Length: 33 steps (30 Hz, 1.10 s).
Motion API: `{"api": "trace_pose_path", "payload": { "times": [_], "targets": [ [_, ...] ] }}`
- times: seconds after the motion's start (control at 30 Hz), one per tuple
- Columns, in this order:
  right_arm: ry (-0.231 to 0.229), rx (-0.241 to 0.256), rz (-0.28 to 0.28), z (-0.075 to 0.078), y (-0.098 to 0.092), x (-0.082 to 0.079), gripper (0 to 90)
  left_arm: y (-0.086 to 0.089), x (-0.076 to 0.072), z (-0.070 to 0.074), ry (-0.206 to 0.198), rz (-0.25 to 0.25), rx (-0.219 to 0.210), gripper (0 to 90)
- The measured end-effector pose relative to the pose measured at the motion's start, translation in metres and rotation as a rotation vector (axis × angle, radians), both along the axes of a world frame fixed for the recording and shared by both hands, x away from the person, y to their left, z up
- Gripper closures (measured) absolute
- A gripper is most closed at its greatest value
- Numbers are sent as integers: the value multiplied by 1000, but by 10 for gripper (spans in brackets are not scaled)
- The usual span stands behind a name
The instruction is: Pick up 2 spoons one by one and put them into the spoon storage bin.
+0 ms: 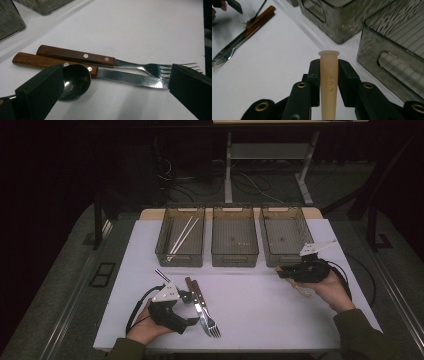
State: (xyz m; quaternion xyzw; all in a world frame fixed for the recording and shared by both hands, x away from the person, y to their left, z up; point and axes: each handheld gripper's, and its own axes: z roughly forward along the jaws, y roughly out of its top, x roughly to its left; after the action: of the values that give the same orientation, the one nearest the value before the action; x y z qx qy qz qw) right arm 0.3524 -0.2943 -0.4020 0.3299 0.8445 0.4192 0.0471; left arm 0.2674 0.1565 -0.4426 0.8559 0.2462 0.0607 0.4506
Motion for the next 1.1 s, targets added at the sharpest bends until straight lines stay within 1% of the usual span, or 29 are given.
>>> {"api": "trace_pose_path", "payload": {
  "times": [0.57, 0.83, 1.1],
  "targets": [
    [-40, 57, -20, 15, 5, 0, 733, -2, -1, 1, -1, -8, 4, 0],
    [-47, 64, -19, 18, 15, 4, 733, -1, -1, 1, -1, -8, -2, 0],
    [-46, 72, -20, 21, 31, 14, 732, -1, -1, 1, -3, -10, -5, 0]
  ]
}}
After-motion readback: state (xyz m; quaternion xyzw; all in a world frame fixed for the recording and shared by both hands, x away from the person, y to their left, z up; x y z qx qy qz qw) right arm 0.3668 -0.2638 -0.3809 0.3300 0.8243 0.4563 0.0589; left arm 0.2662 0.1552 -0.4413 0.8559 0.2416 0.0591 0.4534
